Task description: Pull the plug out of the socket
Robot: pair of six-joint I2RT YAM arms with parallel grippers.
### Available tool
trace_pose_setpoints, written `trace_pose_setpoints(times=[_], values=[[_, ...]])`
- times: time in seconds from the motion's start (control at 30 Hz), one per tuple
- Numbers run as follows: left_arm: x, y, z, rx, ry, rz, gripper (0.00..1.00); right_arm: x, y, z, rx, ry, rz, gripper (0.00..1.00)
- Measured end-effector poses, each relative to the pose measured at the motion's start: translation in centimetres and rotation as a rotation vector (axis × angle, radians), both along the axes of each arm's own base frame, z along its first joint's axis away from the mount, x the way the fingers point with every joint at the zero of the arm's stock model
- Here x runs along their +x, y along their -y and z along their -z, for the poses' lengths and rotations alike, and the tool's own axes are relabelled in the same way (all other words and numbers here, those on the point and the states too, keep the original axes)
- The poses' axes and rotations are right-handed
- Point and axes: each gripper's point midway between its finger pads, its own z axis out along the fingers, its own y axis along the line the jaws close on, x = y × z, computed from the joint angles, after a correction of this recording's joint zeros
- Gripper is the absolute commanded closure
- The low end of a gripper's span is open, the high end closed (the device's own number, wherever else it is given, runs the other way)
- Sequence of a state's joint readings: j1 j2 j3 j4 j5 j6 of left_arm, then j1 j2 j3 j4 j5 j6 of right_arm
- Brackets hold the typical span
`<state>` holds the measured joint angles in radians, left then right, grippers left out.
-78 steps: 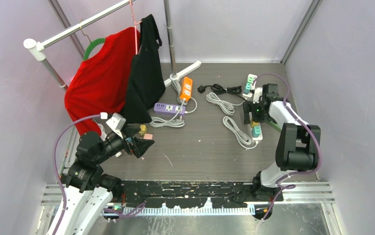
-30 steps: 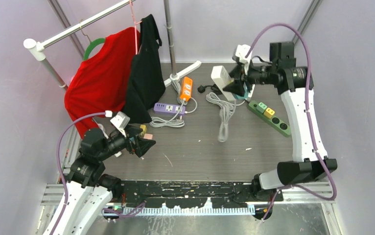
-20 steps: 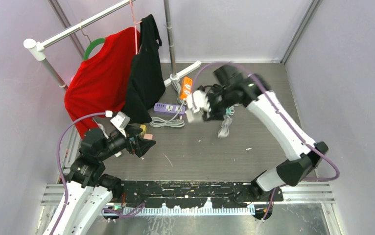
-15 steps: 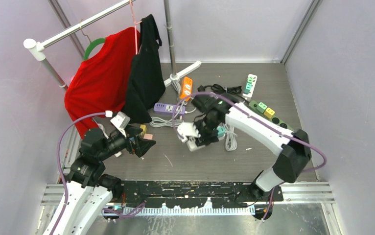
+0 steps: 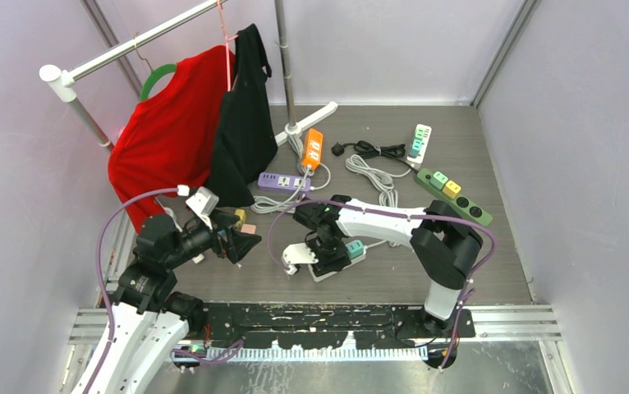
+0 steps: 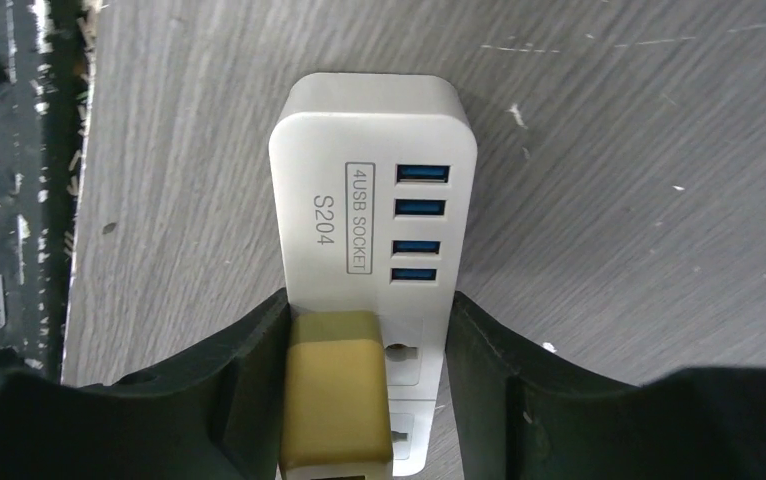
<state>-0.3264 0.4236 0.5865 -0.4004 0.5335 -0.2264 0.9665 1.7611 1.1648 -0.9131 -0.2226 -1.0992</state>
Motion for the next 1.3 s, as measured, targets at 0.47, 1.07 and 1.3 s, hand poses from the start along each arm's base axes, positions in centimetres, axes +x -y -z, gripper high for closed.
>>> trace_pose_setpoints(times=[0.47, 1.07, 1.3], values=[[0.0, 0.4, 0.5, 0.001, -0.029, 0.02, 0.17, 1.5, 1.1, -1.6, 0.081, -0.038, 0.201, 0.0], [-7.0, 8.5, 2.4, 0.083, -0.09, 0.339, 0.17, 1.5, 6.7, -14.6, 0.85, -0.202, 0.519, 0.0], [-9.6, 12.5, 8.8, 0.455, 0.12, 0.443, 0.05, 1.8, 6.6, -13.9, 0.857, -0.25, 0.529, 0.0]])
